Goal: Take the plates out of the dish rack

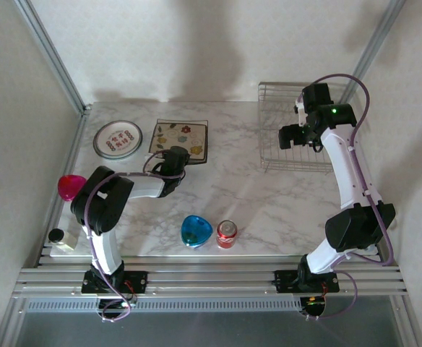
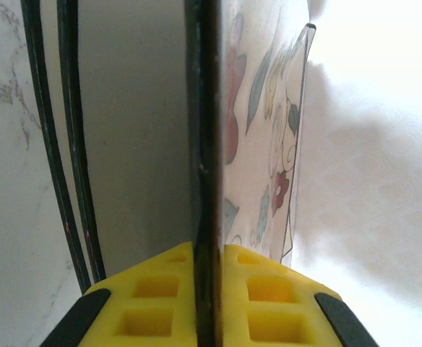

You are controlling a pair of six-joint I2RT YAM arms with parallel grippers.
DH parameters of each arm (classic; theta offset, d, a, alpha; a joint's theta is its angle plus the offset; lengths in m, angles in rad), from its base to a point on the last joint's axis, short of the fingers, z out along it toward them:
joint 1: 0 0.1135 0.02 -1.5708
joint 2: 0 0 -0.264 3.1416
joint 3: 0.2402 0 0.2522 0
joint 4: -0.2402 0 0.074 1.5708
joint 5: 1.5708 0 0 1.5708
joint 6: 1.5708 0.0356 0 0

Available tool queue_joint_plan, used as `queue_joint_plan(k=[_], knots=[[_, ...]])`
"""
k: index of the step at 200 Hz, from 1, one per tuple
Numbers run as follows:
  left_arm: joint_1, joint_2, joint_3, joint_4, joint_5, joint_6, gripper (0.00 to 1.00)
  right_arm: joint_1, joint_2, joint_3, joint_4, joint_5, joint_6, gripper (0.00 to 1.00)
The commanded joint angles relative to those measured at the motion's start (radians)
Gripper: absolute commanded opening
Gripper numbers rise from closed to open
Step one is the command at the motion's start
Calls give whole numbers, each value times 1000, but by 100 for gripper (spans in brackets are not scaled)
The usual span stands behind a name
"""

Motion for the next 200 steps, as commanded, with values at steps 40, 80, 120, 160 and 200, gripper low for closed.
queue_joint_plan(k=[40,80,120,160,200], knots=[[3,-28,80,-21,-9,58,26,-6,-33,-1,1,-12,-7,99],[3,-29,119,-77,10,106,37,-7,-37,-14,8,-13,-10,99],[4,-42,127,-144,34,145,41,-7,-39,-19,18,-17,-5,99],[6,-68,109,-168,46,175,42,-7,-47,-36,31,-25,4,99],[14,-64,96,-187,85,186,52,-7,-56,-52,40,-27,7,99]])
